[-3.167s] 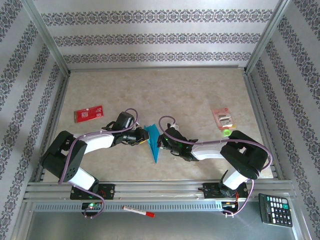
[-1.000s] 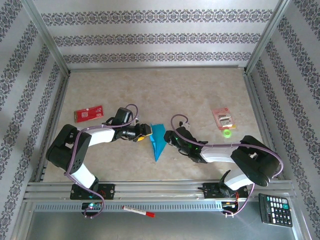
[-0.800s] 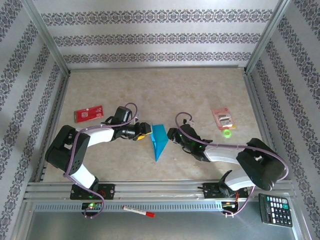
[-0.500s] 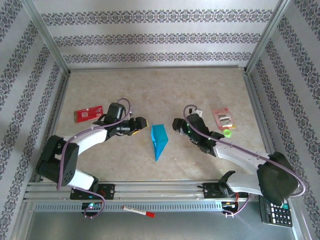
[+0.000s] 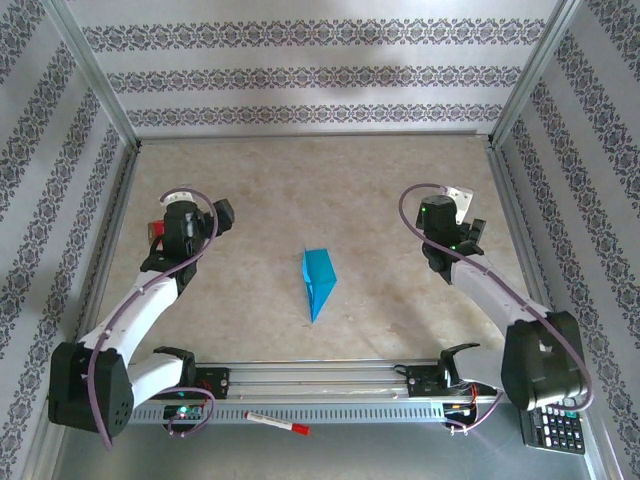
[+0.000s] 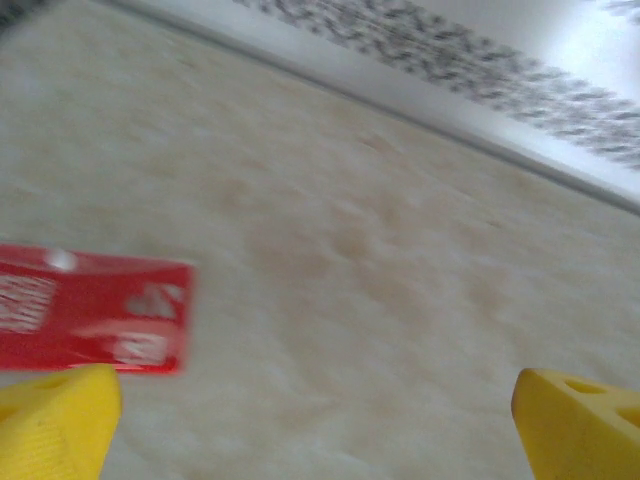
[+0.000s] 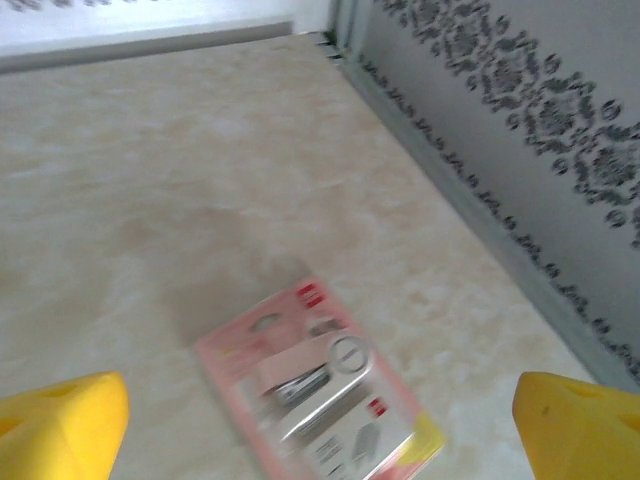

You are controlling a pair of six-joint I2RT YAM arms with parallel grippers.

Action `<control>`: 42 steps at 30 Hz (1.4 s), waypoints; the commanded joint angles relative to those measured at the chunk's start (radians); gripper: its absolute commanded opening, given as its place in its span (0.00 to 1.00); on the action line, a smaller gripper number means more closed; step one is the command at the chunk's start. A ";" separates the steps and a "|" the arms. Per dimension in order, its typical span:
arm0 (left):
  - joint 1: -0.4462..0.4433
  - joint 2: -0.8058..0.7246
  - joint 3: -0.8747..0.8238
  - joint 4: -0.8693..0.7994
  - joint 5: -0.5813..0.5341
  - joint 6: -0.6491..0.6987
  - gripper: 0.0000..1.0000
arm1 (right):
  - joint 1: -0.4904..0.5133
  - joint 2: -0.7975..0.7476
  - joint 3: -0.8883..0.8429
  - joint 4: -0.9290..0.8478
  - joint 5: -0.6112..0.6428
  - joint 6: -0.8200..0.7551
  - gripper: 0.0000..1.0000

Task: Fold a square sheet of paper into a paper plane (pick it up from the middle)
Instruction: Turn over a paper plane at the center of the table, then reset both arms

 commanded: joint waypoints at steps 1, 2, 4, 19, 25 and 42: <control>0.044 0.086 -0.026 0.166 -0.186 0.195 1.00 | -0.063 0.067 -0.068 0.196 -0.020 -0.113 0.98; 0.060 0.130 -0.020 0.185 -0.186 0.218 1.00 | -0.081 0.091 -0.093 0.259 -0.070 -0.116 0.98; 0.084 0.221 -0.011 0.229 -0.143 0.256 1.00 | -0.102 0.141 -0.142 0.403 -0.148 -0.138 0.98; 0.139 0.440 -0.232 0.789 0.168 0.386 1.00 | -0.171 0.229 -0.313 0.891 -0.509 -0.217 0.98; 0.138 0.473 -0.266 0.890 0.178 0.395 1.00 | -0.174 0.275 -0.332 0.994 -0.511 -0.213 0.98; 0.136 0.467 -0.253 0.855 0.209 0.407 1.00 | -0.159 0.264 -0.316 0.943 -0.502 -0.232 0.98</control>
